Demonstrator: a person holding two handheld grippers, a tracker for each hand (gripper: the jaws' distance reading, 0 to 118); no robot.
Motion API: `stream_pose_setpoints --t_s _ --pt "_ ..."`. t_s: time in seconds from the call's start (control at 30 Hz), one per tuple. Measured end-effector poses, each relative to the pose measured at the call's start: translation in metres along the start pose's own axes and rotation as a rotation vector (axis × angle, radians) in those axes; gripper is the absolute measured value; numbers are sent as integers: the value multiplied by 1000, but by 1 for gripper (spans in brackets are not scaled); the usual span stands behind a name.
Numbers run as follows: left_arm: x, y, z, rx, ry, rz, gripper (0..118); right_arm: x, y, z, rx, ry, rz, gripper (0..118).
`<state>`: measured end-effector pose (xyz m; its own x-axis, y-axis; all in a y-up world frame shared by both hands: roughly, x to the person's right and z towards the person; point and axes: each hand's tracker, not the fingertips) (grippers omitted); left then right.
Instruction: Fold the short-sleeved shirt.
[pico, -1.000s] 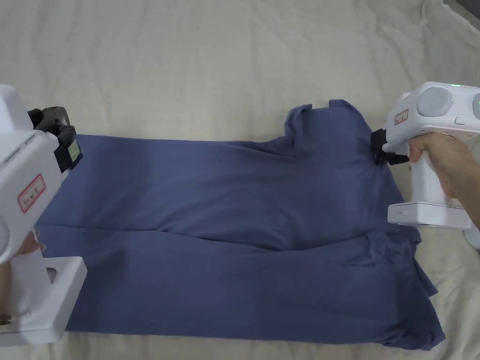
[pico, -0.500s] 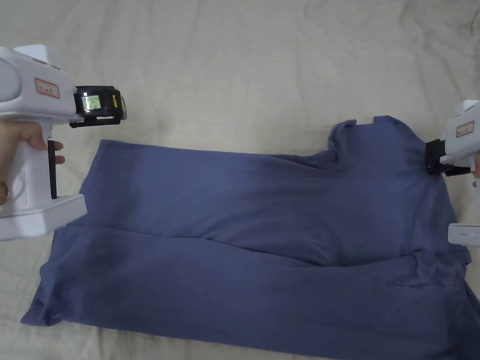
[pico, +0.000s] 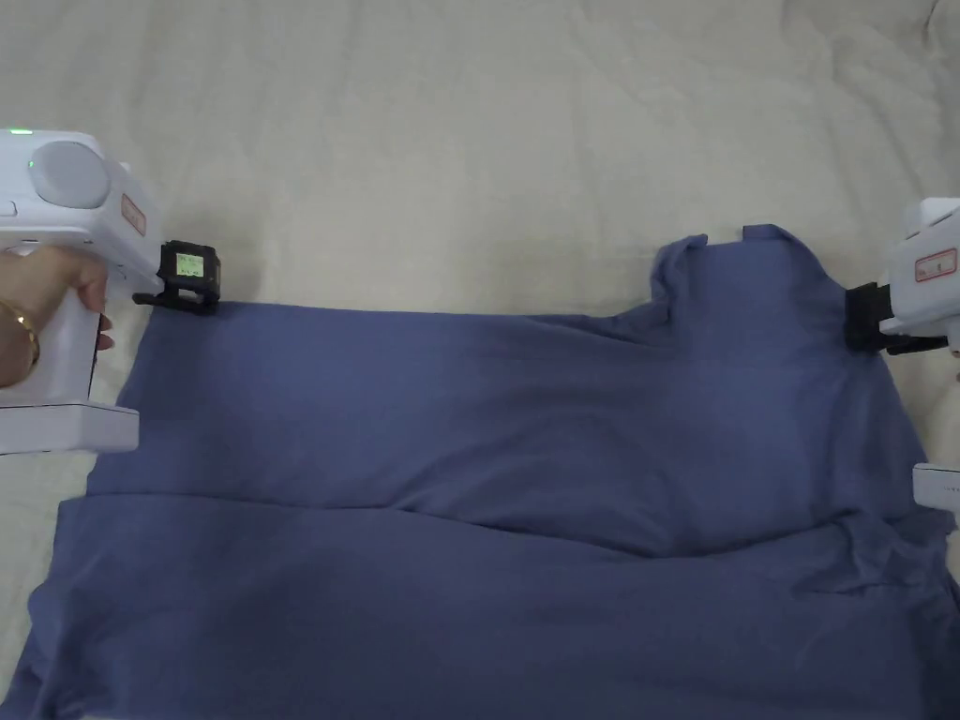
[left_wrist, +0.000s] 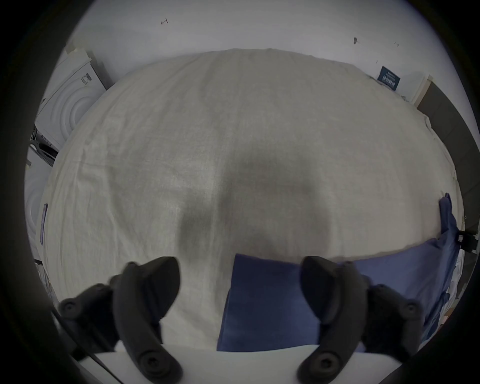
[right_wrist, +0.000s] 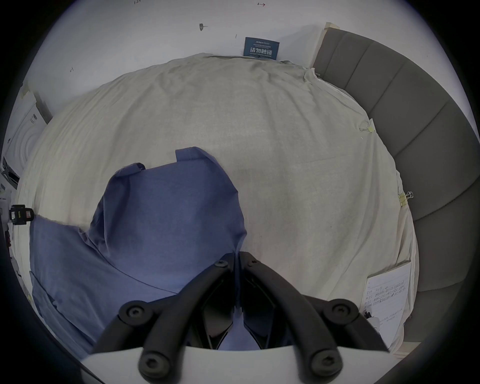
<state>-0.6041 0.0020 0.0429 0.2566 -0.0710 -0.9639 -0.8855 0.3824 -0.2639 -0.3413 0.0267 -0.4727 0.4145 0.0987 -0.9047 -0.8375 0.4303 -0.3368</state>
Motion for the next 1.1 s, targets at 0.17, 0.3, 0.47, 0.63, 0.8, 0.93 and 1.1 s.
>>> stream_pose_setpoints --t_s 0.17,0.3,0.47,0.63,0.8,0.93,1.1 --pt "6 -6 -4 11 -29 -6 12 -4 -4 3 -9 4 5 3" --pt "12 -13 -2 41 -3 -69 0 -3 -5 4 -6 6 -19 3" --pt "6 -24 34 141 -39 -23 0 -5 -7 22 26 3 -26 3" --pt "-19 -36 73 268 -129 84 0 -7 -10 51 78 14 -38 3" --pt "-38 -63 114 334 -144 112 0 -6 -22 88 150 25 -44 3" --pt "-52 -88 140 358 -156 147 0 7 -35 108 200 52 -69 3" --pt "-62 -124 164 381 -168 171 0 9 -65 148 253 80 -90 3"
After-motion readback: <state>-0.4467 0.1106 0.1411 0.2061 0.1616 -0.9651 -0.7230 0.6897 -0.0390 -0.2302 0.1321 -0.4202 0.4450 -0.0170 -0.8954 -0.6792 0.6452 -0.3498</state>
